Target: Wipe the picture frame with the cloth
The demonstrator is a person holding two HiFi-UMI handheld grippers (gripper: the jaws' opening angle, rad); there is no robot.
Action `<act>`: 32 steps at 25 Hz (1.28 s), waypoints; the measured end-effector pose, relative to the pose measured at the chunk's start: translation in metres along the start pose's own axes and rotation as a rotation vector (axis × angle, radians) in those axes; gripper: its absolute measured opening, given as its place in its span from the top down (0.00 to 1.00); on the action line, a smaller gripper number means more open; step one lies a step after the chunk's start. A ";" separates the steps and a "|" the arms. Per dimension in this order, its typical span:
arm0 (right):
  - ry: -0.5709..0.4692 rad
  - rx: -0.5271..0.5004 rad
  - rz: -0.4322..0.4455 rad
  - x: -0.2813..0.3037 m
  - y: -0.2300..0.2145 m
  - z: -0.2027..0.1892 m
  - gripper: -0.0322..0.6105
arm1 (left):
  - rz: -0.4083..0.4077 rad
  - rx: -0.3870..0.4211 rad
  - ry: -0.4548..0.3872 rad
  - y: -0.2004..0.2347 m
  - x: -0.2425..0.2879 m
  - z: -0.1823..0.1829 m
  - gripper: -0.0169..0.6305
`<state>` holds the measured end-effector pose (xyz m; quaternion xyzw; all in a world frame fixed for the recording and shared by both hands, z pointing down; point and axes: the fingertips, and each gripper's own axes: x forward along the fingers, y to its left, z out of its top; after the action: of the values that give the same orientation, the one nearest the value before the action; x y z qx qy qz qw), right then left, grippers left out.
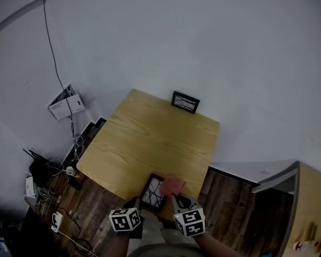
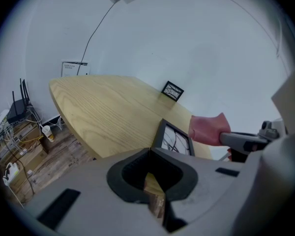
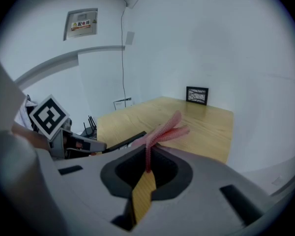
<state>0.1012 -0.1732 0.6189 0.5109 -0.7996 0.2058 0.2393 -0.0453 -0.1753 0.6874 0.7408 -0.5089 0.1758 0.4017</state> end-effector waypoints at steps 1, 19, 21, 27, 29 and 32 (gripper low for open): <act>-0.015 -0.004 0.011 -0.001 0.004 0.006 0.93 | -0.002 -0.001 0.001 0.000 0.000 -0.001 0.97; 0.007 -0.073 0.212 0.040 0.091 0.009 0.93 | 0.002 0.004 0.001 0.000 -0.002 0.003 0.97; 0.042 -0.071 0.222 0.044 0.094 -0.001 0.93 | -0.003 0.005 0.003 0.000 -0.001 0.001 0.97; 0.134 -0.080 0.247 0.049 0.104 -0.027 0.93 | 0.002 0.006 0.001 0.001 -0.003 0.004 0.97; 0.154 -0.075 0.250 0.050 0.104 -0.033 0.93 | 0.002 0.005 0.000 0.001 -0.003 0.004 0.97; 0.174 -0.059 0.248 0.050 0.104 -0.038 0.93 | 0.003 0.006 -0.001 0.001 -0.003 0.004 0.97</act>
<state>-0.0053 -0.1468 0.6706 0.3813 -0.8386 0.2535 0.2952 -0.0486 -0.1765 0.6833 0.7413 -0.5095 0.1775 0.3992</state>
